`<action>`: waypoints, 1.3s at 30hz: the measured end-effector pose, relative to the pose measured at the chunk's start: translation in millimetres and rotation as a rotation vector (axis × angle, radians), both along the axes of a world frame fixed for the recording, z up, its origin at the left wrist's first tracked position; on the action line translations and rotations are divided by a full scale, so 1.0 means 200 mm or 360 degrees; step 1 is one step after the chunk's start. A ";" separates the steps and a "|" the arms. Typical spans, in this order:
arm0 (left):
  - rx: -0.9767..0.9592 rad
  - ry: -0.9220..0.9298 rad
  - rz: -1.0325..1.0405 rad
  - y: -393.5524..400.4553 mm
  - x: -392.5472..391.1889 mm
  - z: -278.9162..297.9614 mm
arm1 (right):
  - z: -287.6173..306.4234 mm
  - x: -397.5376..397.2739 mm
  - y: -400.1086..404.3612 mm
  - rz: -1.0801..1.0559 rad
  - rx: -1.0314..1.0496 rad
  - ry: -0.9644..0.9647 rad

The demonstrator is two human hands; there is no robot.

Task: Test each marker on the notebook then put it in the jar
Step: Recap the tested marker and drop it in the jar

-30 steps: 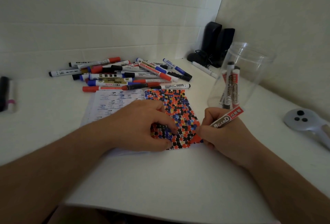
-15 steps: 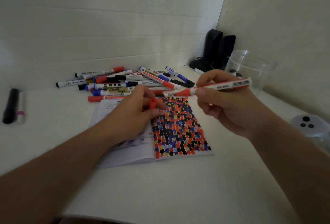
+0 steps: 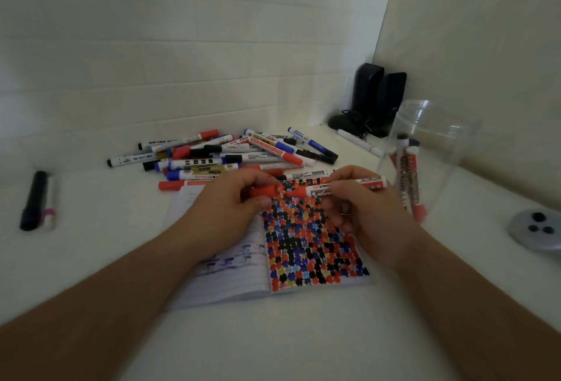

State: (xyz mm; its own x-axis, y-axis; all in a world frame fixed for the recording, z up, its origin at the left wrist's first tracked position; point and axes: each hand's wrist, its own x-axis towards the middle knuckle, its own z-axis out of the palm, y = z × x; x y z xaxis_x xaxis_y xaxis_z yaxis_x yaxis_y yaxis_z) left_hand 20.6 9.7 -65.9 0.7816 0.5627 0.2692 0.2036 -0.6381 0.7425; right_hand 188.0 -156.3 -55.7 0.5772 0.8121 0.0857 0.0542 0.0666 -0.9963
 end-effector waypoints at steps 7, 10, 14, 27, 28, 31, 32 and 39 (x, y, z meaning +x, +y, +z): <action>0.0019 0.0001 -0.0055 -0.01 0.00 0.00 | -0.02 0.00 0.02 -0.0037 -0.0022 -0.0006; 0.0040 0.0024 -0.0054 -0.01 0.00 0.00 | -0.02 0.00 0.02 -0.0019 -0.0036 -0.0028; 0.0044 0.0040 -0.0054 0.00 0.00 -0.01 | -0.03 0.00 0.02 -0.0014 -0.0053 -0.0040; -0.0145 -0.0050 -0.0156 0.01 0.00 -0.03 | -0.03 -0.02 -0.01 -0.0061 -0.0122 -0.0444; -0.0148 -0.0055 -0.0156 0.02 0.00 -0.03 | -0.03 -0.02 -0.01 -0.0035 -0.0129 -0.0486; -0.0089 -0.0066 -0.0135 0.02 -0.01 -0.04 | -0.03 -0.04 0.00 0.0030 -0.0157 -0.0546; -0.0045 -0.0069 -0.0122 0.01 -0.01 -0.04 | -0.03 -0.05 0.01 0.0032 -0.0167 -0.0576; 0.0165 -0.0158 -0.0155 -0.01 -0.01 -0.02 | 0.00 -0.07 0.00 0.0009 -0.0131 -0.0579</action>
